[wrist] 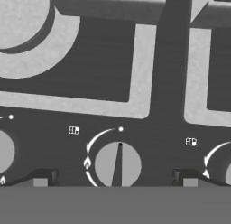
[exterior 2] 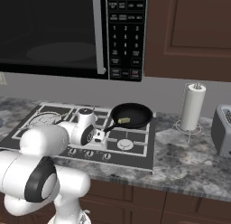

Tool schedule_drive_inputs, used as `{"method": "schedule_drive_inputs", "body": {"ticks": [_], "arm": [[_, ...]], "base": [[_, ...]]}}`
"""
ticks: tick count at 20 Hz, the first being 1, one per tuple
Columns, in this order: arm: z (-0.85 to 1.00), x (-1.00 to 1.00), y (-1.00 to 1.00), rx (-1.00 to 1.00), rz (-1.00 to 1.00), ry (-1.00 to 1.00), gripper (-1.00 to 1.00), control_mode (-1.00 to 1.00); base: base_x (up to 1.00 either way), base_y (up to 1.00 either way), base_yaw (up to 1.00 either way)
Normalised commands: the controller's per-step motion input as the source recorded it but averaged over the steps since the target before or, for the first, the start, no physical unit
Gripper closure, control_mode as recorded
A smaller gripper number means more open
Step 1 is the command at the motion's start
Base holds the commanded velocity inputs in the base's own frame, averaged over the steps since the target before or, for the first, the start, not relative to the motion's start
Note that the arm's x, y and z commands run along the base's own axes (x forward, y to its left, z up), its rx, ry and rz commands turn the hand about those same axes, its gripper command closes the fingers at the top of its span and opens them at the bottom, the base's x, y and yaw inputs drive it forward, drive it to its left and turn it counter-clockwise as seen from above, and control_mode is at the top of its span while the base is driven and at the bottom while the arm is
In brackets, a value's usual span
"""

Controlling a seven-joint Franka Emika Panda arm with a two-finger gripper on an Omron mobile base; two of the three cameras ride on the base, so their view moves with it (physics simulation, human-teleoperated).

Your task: Pick up the butter stick and place it in the pan. Then turn on the burner for the pan.

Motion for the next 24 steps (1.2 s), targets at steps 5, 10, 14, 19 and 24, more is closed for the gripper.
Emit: {"method": "schedule_drive_inputs", "body": {"ticks": [5,10,14,19,24], "arm": [[-0.09,0.01,-0.03,0.00,0.02,0.00,-1.00,-1.00],[-0.12,0.00,0.00,0.00,0.01,0.00,-1.00,-1.00],[-0.10,0.00,0.00,0.00,0.00,0.00,-1.00,-1.00],[-0.14,0.00,0.00,0.00,0.00,0.00,-1.00,-1.00],[-0.13,0.00,0.00,0.00,0.00,0.00,-1.00,-1.00]], "base": [[0.00,0.00,0.00],[0.00,0.00,0.00],[0.00,0.00,0.00],[0.00,0.00,0.00],[0.00,0.00,0.00]]}}
